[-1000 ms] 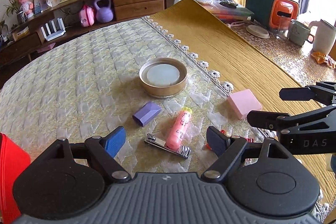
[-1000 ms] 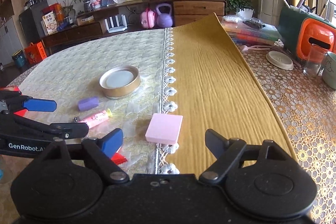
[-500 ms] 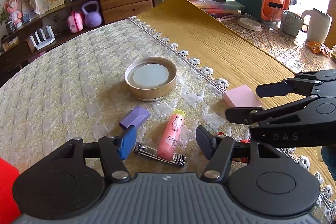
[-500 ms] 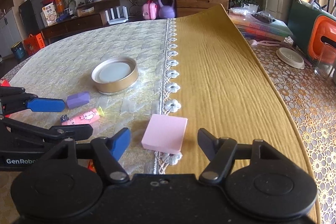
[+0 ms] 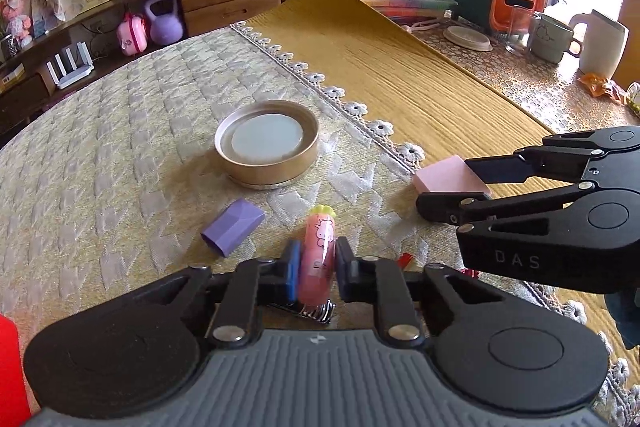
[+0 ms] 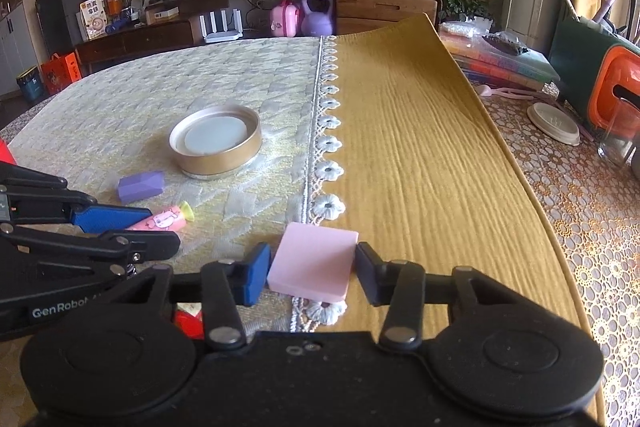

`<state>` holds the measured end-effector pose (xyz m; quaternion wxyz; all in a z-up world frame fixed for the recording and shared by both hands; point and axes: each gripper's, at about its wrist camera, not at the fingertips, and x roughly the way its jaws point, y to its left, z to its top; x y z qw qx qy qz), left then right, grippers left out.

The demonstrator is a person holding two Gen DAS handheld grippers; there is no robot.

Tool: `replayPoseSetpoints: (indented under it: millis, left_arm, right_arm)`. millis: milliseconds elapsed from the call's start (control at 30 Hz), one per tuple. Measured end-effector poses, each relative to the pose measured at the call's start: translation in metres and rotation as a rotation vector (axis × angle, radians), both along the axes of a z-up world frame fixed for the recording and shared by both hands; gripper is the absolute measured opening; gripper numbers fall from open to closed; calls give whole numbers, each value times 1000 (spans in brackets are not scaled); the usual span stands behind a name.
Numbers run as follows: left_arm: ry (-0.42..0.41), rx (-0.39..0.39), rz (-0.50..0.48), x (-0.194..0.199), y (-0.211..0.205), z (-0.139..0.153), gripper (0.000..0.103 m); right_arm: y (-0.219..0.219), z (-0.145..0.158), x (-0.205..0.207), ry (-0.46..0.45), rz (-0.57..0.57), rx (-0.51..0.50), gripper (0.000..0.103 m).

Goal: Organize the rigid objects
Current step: 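Grasp the pink tube with the left gripper while the right grasps the pink block, then carry the pink tube and pink block over the red tin with both grippers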

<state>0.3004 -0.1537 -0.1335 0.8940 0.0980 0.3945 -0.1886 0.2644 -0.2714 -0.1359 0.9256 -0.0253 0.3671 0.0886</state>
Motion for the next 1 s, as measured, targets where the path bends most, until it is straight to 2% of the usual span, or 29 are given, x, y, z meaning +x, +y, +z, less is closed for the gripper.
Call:
replayPoseSetpoints:
  millis: [200, 467, 1000]
  left_arm:
    - [-5, 9, 17, -1, -3, 2, 16]
    - [3, -25, 64, -6, 7, 15, 16]
    - [27, -117, 155, -47, 48, 58, 16]
  right_arm:
    - [-2, 2, -4, -15, -8, 6, 43]
    - [-6, 19, -22, -40, -7, 46, 43]
    - [14, 78, -79, -122, 73, 121, 43]
